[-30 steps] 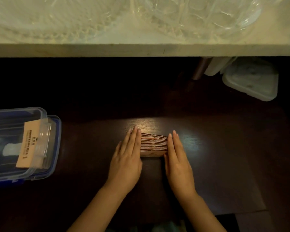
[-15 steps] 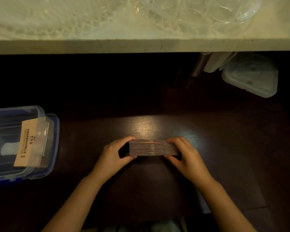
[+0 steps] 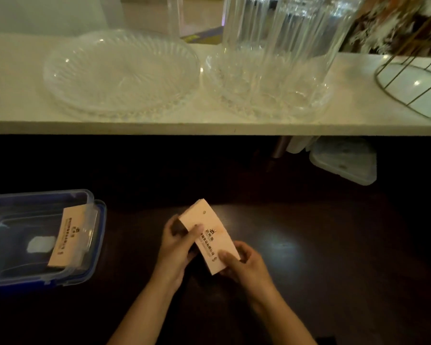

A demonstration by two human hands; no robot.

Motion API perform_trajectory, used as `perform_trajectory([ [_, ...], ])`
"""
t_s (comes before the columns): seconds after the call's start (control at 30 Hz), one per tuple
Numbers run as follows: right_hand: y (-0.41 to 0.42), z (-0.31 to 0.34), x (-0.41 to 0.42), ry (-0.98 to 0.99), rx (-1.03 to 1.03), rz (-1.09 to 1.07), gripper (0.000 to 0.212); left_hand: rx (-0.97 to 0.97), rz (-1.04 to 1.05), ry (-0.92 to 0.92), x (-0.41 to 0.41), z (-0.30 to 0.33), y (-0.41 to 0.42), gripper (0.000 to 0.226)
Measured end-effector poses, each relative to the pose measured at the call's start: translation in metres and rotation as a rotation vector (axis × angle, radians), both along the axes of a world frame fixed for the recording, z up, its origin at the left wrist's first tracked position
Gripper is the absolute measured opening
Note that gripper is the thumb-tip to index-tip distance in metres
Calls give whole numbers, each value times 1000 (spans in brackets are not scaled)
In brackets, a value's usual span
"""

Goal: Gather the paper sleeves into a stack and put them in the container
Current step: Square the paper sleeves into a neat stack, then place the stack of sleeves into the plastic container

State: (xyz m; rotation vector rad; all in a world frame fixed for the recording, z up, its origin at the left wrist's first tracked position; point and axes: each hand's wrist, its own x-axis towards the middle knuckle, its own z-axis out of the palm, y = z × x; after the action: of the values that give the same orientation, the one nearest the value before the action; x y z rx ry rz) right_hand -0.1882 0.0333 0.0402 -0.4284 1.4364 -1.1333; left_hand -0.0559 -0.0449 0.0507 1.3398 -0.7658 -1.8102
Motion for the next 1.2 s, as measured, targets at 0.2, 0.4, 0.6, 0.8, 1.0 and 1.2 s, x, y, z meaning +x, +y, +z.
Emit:
perform_trajectory([
  [0.2, 6, 19, 17, -43, 103, 12, 27, -14, -79, -150, 10, 19, 11, 22],
  [0.4, -17, 55, 5, 25, 46, 261, 28, 0, -42, -139, 15, 45, 5, 17],
  [0.6, -52, 83, -19, 5, -76, 434, 24, -33, -31, -162, 10, 67, 4, 23],
  [0.8, -76, 87, -11, 69, -163, 527, 13, -109, 57, -150, 19, 83, 10, 13],
  [1.0, -88, 86, 40, 78, -211, 621, 9, -95, 150, -227, 71, 87, 19, 20],
  [1.2, -105, 82, 122, 87, -200, 701, 21, -63, 160, -262, 157, 77, -2, 17],
])
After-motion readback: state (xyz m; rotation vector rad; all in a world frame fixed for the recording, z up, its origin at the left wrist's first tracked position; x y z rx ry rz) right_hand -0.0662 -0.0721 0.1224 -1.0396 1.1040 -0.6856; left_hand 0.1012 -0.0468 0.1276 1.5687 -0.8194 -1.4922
